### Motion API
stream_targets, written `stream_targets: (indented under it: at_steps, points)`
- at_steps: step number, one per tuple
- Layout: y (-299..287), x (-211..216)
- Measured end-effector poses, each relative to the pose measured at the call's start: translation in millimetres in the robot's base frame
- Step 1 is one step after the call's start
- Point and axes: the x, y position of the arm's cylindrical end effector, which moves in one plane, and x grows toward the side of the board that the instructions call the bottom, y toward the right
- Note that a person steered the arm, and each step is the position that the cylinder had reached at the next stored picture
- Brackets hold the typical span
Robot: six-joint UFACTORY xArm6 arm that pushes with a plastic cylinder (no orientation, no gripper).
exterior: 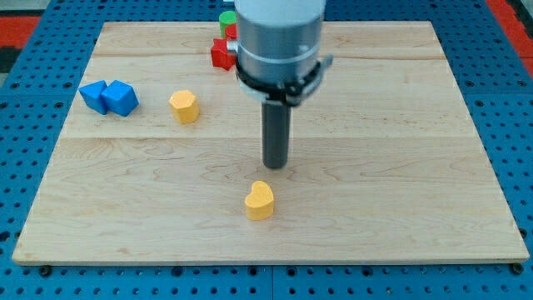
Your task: Push the yellow hexagon to the yellow heart
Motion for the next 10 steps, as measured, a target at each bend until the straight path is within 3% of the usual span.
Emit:
stream_targets:
  at_steps: [1, 3, 4, 5, 6, 7, 8, 9, 10]
  points:
    - [-16, -53]
    - [-97, -89]
    - [-98, -133]
    - [-127, -130]
    - [-107, -100]
    - [-123, -82]
    - [-139, -108]
    - [-174, -104]
    - [-172, -78]
